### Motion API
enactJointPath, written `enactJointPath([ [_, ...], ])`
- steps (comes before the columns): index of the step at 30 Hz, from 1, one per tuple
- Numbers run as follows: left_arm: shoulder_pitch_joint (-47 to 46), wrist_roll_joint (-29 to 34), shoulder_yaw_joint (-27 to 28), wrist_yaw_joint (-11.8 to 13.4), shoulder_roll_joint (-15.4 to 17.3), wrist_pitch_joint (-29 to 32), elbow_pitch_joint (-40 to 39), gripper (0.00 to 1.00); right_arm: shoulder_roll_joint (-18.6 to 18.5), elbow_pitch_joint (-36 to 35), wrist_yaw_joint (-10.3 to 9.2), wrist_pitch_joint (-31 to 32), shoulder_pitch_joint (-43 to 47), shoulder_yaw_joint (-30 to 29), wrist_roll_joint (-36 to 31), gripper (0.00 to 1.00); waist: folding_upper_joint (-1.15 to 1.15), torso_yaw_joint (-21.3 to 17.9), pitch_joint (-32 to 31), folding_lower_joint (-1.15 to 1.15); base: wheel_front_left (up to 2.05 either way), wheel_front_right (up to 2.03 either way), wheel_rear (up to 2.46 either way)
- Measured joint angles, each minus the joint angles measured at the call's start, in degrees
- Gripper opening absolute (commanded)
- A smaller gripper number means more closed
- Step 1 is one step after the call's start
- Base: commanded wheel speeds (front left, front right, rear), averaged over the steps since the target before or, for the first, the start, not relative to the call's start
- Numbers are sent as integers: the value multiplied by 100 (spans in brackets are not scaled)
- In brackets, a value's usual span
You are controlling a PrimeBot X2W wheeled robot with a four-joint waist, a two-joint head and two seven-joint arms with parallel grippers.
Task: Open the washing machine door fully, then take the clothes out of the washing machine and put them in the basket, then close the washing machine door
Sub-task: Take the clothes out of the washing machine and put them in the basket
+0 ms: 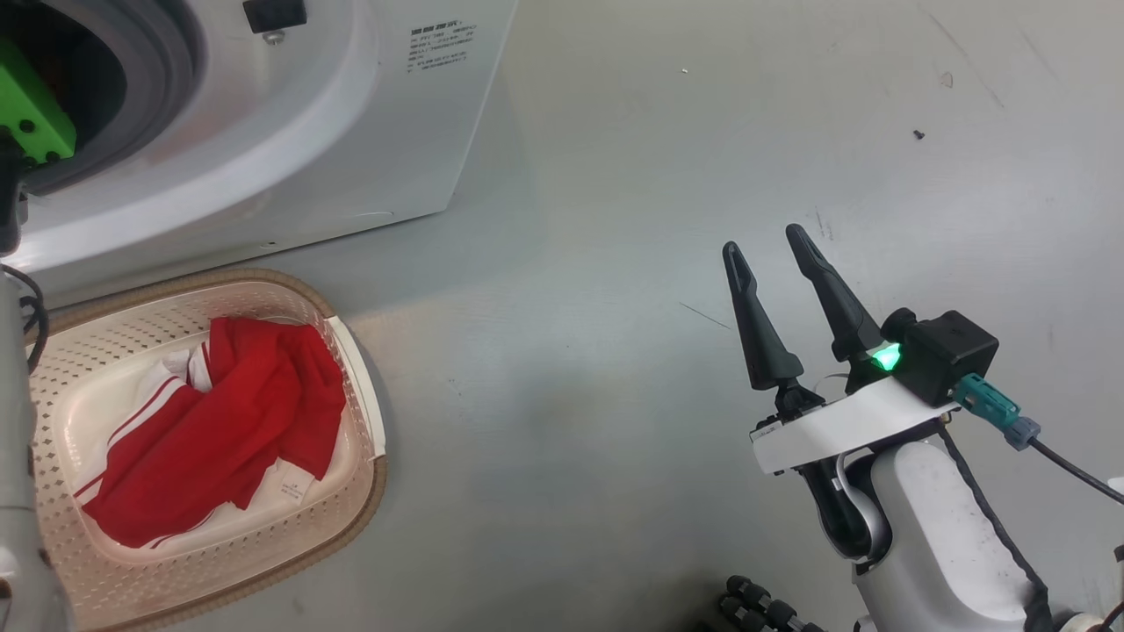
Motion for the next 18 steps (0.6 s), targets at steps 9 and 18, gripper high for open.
enactJointPath([
  [9, -41, 13, -54, -53, -25, -176, 199, 0, 0, 7, 0, 0, -27, -29, -1, 100, 0, 35, -19, 0, 0, 0, 0],
  [18, -40, 13, -88, -109, -174, -538, 408, 0, 0, 74, 0, 0, -38, -115, -36, 100, 0, 155, -171, 0, 0, 0, 0],
])
